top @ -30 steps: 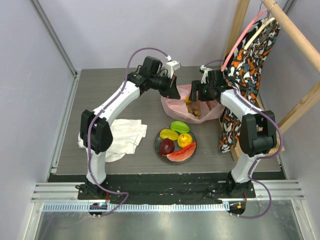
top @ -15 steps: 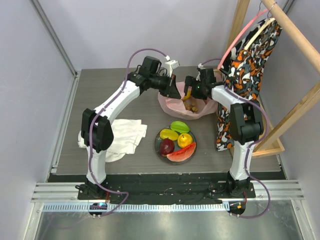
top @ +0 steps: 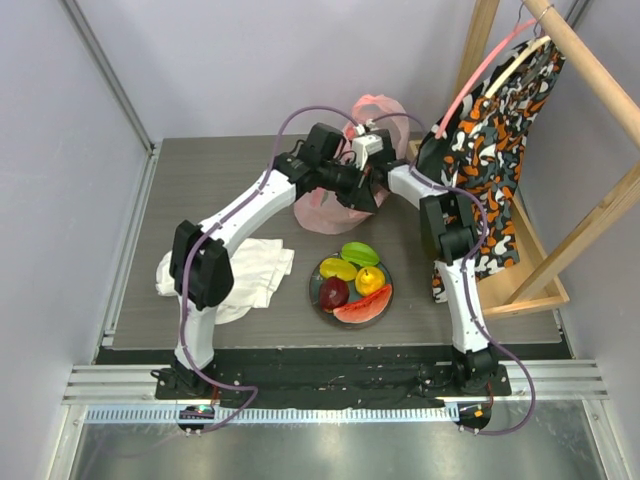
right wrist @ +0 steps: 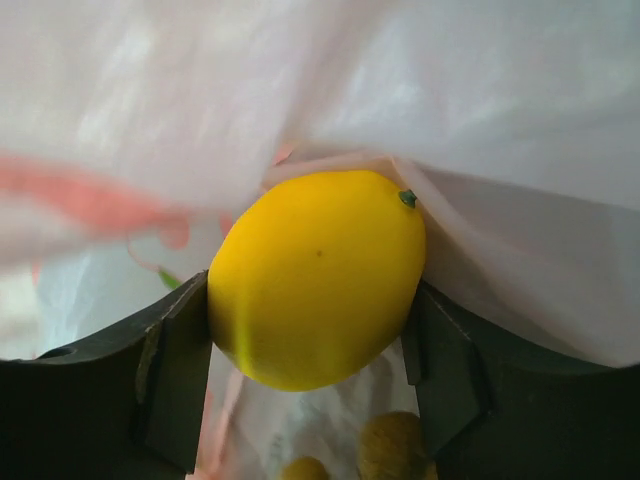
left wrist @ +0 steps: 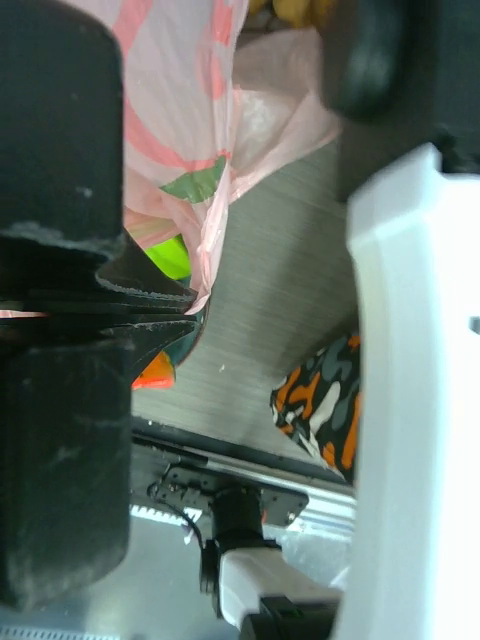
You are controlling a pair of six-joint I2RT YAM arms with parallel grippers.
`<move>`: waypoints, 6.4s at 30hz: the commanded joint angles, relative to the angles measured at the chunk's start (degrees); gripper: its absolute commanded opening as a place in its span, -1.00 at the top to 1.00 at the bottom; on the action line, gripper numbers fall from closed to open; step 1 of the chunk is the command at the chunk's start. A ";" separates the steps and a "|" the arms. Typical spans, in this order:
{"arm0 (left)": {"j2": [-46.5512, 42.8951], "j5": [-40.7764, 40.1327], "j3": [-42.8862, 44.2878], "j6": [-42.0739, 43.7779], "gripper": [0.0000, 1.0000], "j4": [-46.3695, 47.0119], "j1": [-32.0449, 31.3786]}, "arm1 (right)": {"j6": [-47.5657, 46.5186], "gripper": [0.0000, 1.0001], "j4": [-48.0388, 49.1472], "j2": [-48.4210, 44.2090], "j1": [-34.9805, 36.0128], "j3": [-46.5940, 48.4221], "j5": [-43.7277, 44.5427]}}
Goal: Take the fake fruits out of the plastic bag
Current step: Take out the fake fruit from the plastic bag, then place the fake fruit on the plate, then adjust the plastic bag at the center of the board, then take out the fake fruit from the plastic bag.
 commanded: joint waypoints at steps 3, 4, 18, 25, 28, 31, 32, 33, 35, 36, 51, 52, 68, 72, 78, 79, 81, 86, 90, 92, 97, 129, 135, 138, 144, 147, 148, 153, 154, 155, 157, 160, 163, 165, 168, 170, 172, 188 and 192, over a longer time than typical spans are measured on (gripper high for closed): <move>-3.88 -7.49 -0.33 3.24 1.00 -1.32 0.67 | -7.92 0.51 -0.36 -13.10 -5.18 -10.14 -9.65; -3.88 -8.46 -0.24 3.24 1.00 -1.15 1.28 | -8.45 0.54 -0.81 -15.39 -6.06 -12.07 -10.70; 3.68 -16.72 10.39 2.71 1.00 2.45 6.38 | -21.44 0.54 -9.75 -48.10 -12.13 -33.53 -34.70; 3.86 -22.18 13.65 3.50 1.00 2.72 7.08 | -57.15 0.51 -40.25 -57.85 -3.81 -30.80 -32.08; 2.37 -22.01 12.42 3.32 1.00 2.46 7.79 | -66.25 0.50 -46.51 -60.76 2.95 -32.21 -27.16; 0.87 -21.92 11.28 3.32 1.00 1.76 8.49 | -70.32 0.49 -49.41 -60.42 8.16 -31.95 -23.55; 0.52 -21.74 10.40 3.50 1.00 1.67 8.67 | -72.07 0.48 -50.64 -59.80 11.74 -31.78 -22.85; -0.18 -21.57 9.87 3.50 1.00 1.58 8.93 | -72.87 0.47 -51.35 -58.06 13.34 -31.51 -21.54; -1.76 -21.13 8.11 3.76 1.00 1.32 9.19 | -73.84 0.47 -53.45 -55.59 16.85 -30.20 -20.47; -2.38 -21.04 7.59 4.02 1.00 1.23 9.54 | -73.67 0.47 -53.81 -53.23 17.31 -29.50 -20.73; -9.33 -18.58 1.52 4.64 1.00 0.87 11.48 | -73.32 0.41 -55.31 -46.79 24.69 -31.42 -13.09; -9.50 -18.40 1.34 4.64 1.00 0.79 11.48 | -73.14 0.38 -54.87 -46.70 25.04 -31.68 -12.74; -8.27 -15.24 1.43 2.89 1.00 1.23 11.48 | -70.60 -0.96 -49.42 -46.79 25.49 -35.29 -6.75; -7.92 -13.75 1.61 2.80 1.00 1.23 11.48 | -71.73 -0.99 -53.01 -49.42 25.40 -29.86 -7.99; -7.48 -11.81 1.78 2.80 1.00 1.14 11.48 | -72.00 -0.99 -54.96 -54.52 20.93 -21.86 -7.46; -7.40 -11.20 1.69 2.80 1.00 1.14 11.39 | -70.43 -0.99 -54.00 -54.52 17.52 -20.80 -7.29; -7.57 -10.41 1.34 3.50 1.00 1.05 11.39 | -67.62 -0.99 -51.54 -53.13 12.59 -18.17 -9.21; -8.18 -9.17 1.08 6.13 1.00 -0.97 10.34 | -57.25 -0.63 -38.81 -46.19 2.47 -13.85 -10.89; -10.02 -9.26 -0.67 7.98 1.00 -2.37 9.02 | -51.01 -0.36 -24.24 -41.54 1.84 -14.63 -9.40; -10.73 -9.35 -1.47 8.68 1.00 -3.25 8.67 | -47.68 -0.24 -20.00 -39.24 1.84 -15.33 -9.05; -13.01 -9.70 -5.68 9.12 1.00 -4.49 8.23 | -44.39 -0.18 -9.34 -27.93 1.84 -15.43 -3.69; -15.92 -10.84 -14.74 12.73 1.00 -7.56 7.97 | -32.36 -0.51 -7.94 -22.88 3.34 -18.33 -15.89; -15.83 -10.23 -15.36 12.11 1.00 -7.21 7.70 | -31.57 -0.52 -7.67 -21.48 4.22 -18.85 -16.51; -15.92 -10.14 -15.53 11.67 1.00 -6.95 7.35 | -31.31 -0.52 -7.32 -19.99 4.83 -18.68 -18.88; -16.36 -10.23 -15.71 11.59 1.00 -6.77 7.00 | -32.97 -0.40 -8.02 -15.33 7.38 -15.79 -15.99; -16.45 -10.75 -15.62 11.59 1.00 -6.86 6.82 | -33.76 -0.13 -8.99 -14.19 8.08 -14.64 -14.93; -16.53 -11.02 -15.62 11.76 1.00 -6.95 6.82 | -34.46 -0.03 -9.77 -14.10 8.08 -14.55 -14.67; -16.62 -12.42 -16.15 12.20 1.00 -6.77 6.82 | -37.54 0.62 -12.59 -16.37 7.91 -15.07 -12.56; -16.54 -12.95 -16.24 12.20 1.00 -6.69 6.82 | -37.72 0.83 -12.59 -17.25 7.56 -15.51 -12.56; -16.53 -14.69 -16.32 12.29 1.00 -6.60 6.82 | -37.29 0.86 -12.51 -18.30 6.86 -16.21 -12.82; -16.45 -17.77 -16.59 13.16 1.00 -6.25 6.82 | -36.76 0.88 -12.77 -21.72 5.98 -16.57 -14.75; -16.27 -34.71 -17.03 12.29 1.00 -4.23 6.73 | -36.66 0.90 -14.34 -26.64 4.92 -16.48 -18.18; -15.05 -40.54 -16.06 13.87 1.00 -3.61 7.17 | -36.49 0.91 -15.76 -30.86 4.74 -16.39 -19.84; -14.52 -41.25 -15.10 13.17 1.00 -2.82 7.79 | -35.97 0.91 -16.02 -32.54 4.74 -16.74 -20.90; -13.11 -44.94 -13.78 12.11 1.00 -1.86 8.23 | -34.73 0.92 -17.07 -34.57 4.83 -16.57 -21.17; -11.80 -46.61 -12.29 11.76 1.00 -1.67 8.75 | -35.08 0.93 -17.69 -36.41 4.74 -16.39 -20.91; -10.83 -47.93 -10.97 11.06 1.00 -1.24 9.54 | -35.96 0.93 -18.74 -37.91 4.66 -16.48 -20.56; -9.41 -47.67 -5.69 6.84 1.00 0.52 12.01 | -38.16 0.97 -23.92 -46.96 2.73 -14.02 -13.88; -9.85 -50.90 -5.25 4.21 1.00 0.61 13.32 | -42.36 0.97 -28.49 -47.93 0.88 -12.00 -14.40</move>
